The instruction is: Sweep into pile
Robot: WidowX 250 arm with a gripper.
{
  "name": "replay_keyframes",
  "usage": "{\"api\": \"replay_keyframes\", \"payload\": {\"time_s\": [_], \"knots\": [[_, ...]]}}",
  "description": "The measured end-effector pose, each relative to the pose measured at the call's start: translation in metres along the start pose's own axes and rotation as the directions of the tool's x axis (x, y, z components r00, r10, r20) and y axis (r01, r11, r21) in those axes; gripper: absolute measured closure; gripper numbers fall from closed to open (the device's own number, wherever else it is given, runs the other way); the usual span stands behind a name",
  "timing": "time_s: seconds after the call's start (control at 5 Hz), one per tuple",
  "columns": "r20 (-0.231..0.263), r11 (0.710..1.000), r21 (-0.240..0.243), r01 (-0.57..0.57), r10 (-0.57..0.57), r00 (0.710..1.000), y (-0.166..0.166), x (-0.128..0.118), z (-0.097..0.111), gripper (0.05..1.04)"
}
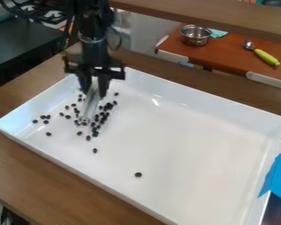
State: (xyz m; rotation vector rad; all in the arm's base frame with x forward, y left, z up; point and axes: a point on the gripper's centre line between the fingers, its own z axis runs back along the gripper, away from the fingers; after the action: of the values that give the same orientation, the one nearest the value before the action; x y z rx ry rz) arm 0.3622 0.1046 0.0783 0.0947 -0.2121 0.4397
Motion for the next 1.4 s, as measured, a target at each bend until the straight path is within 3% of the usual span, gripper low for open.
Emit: {"api": "replay_keyframes", "payload": {"time_s": [0.4,0.6,0.8,1.0,1.2,1.4], "knots": [[-0.076,0.974,-0.225,-0.004,-0.013,0.997,-0.050,-0.016,0.023,0.714],[-0.134,0.957,-0.291,-0.005,-0.035,0.990,-0.097,-0.032,0.042,0.714],[-0.153,0.945,-0.328,0.003,-0.056,0.987,-0.132,-0.065,0.049,0.713],[-0.139,0.944,-0.326,0.046,-0.096,0.986,-0.172,-0.100,0.044,0.713],[-0.104,0.933,-0.354,0.064,-0.107,0.989,-0.205,-0.117,0.047,0.713],[-0.092,0.933,-0.351,0.084,-0.123,0.988,-0.202,-0.128,0.033,0.713]]}}
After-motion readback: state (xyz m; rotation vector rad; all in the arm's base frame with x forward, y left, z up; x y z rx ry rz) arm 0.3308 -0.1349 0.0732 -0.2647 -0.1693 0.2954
